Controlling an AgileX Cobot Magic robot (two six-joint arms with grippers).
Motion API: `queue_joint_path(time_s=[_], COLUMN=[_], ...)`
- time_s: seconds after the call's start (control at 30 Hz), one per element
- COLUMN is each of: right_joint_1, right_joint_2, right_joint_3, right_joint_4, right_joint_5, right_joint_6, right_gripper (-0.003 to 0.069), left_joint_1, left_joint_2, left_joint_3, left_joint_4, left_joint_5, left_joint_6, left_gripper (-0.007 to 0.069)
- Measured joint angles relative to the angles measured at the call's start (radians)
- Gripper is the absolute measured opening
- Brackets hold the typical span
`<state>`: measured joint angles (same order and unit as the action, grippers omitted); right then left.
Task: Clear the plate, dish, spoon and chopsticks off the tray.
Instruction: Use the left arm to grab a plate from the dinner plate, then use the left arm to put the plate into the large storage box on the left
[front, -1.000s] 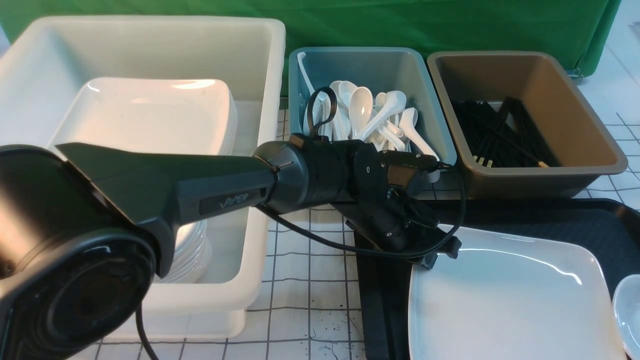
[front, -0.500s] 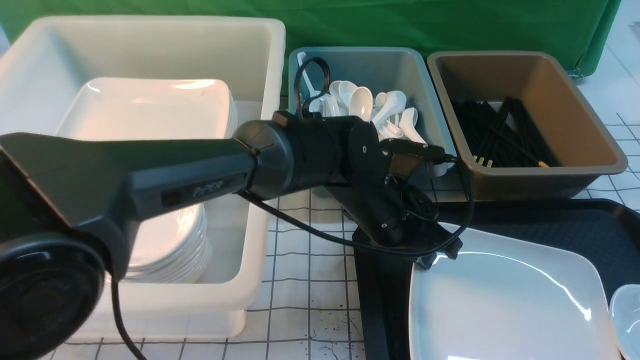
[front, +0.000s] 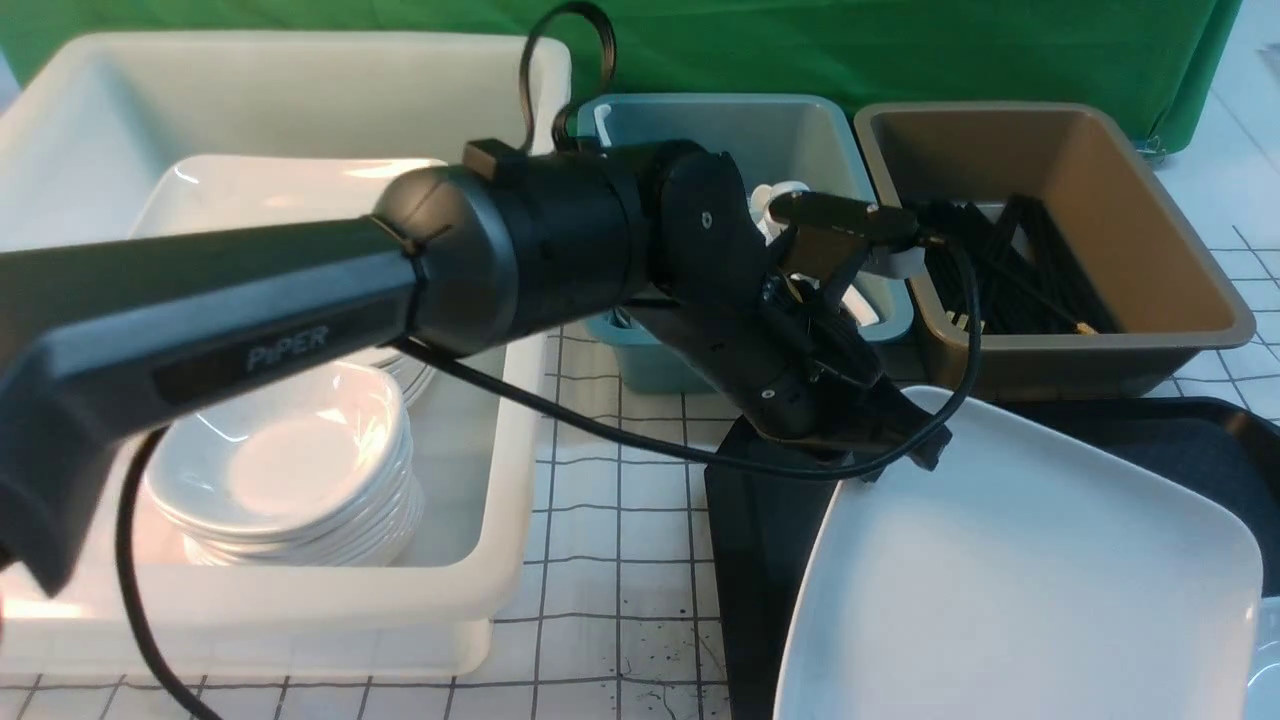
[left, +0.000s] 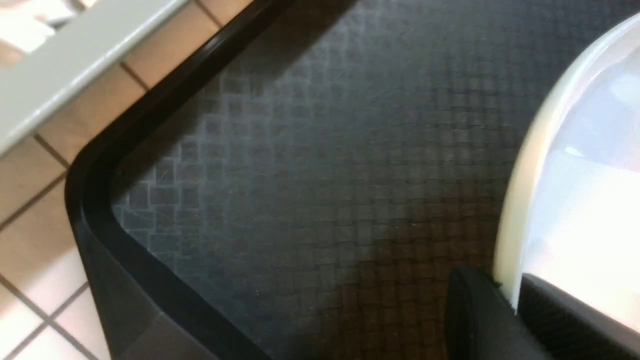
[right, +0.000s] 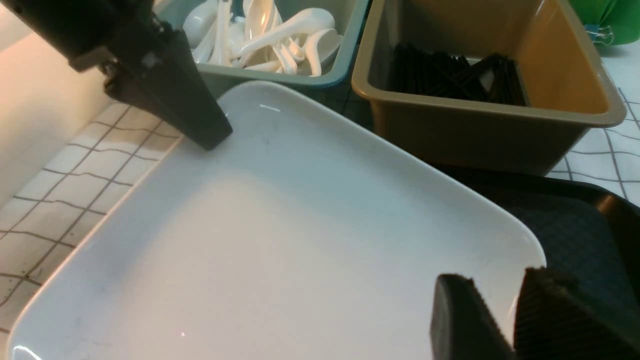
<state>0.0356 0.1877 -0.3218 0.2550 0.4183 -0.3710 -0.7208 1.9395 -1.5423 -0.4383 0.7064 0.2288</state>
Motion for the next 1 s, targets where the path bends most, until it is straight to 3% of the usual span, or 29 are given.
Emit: queue_joint_path(time_s=[0.57, 0.7, 0.83, 1.0], right_joint_1=[0.0, 0.0, 0.0, 0.0], right_joint_2=[0.0, 0.0, 0.0, 0.0], right_joint_3=[0.0, 0.0, 0.0, 0.0], right_joint_4=[0.0, 0.0, 0.0, 0.0], right_joint_5=[0.0, 0.0, 0.0, 0.0], right_joint_6=[0.0, 0.0, 0.0, 0.002], right_gripper=[0.0239, 0.0239, 0.0234, 0.0234], left_joint_1=[0.0, 0.0, 0.003, 0.072], left_joint_2=[-0.033, -0.059, -0.133, -0.239], left_joint_3=[0.003, 0.004, 0.005, 0.007], left_joint_4=[0.009, 0.042, 0.153, 0.165], left_joint_5=[0.028, 0.042, 0.052, 0.054], left_joint_6=[0.005, 0.005, 0.006, -0.004], left_gripper=[0.0018, 0.0016, 0.0015, 0.0012])
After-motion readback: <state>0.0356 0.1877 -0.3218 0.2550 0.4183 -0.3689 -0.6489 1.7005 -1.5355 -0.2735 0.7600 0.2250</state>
